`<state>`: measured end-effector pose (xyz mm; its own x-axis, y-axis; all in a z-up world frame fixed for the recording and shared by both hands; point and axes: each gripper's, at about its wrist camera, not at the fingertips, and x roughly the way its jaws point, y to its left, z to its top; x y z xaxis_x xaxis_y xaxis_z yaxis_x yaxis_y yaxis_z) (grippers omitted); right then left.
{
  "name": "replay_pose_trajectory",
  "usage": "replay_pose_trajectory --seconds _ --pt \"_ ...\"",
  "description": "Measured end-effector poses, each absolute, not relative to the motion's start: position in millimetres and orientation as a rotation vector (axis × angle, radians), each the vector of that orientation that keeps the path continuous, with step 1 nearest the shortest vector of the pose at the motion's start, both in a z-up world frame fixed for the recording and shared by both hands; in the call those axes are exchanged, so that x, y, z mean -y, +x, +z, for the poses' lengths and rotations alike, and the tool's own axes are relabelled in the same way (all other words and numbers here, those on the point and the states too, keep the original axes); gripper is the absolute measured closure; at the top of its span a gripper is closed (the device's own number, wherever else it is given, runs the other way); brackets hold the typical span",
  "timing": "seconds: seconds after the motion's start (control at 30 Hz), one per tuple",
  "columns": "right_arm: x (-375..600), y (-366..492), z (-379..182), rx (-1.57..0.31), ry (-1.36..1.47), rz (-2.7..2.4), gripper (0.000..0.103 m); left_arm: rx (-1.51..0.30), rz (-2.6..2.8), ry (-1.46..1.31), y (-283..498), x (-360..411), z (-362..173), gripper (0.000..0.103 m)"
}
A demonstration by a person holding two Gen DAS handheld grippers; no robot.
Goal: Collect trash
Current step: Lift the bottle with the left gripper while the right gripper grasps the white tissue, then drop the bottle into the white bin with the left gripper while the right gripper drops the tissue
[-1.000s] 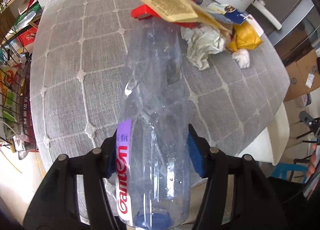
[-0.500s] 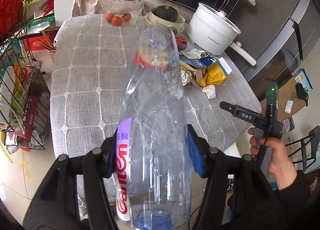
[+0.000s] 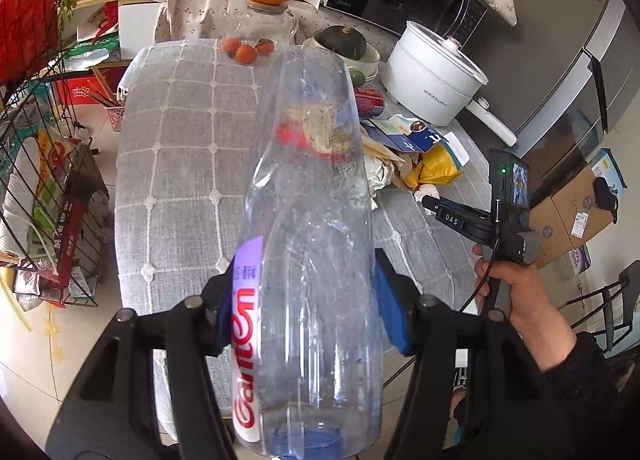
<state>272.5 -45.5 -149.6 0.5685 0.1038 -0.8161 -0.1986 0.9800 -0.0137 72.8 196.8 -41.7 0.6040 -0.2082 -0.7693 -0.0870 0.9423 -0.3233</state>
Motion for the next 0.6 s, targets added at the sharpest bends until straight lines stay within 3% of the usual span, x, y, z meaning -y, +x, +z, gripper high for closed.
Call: replay_pose_trajectory --seconds 0.6 --pt "118.1 193.1 -84.3 -0.960 -0.053 0.144 0.081 -0.924 -0.231 -0.259 77.7 -117.5 -27.5 0.042"
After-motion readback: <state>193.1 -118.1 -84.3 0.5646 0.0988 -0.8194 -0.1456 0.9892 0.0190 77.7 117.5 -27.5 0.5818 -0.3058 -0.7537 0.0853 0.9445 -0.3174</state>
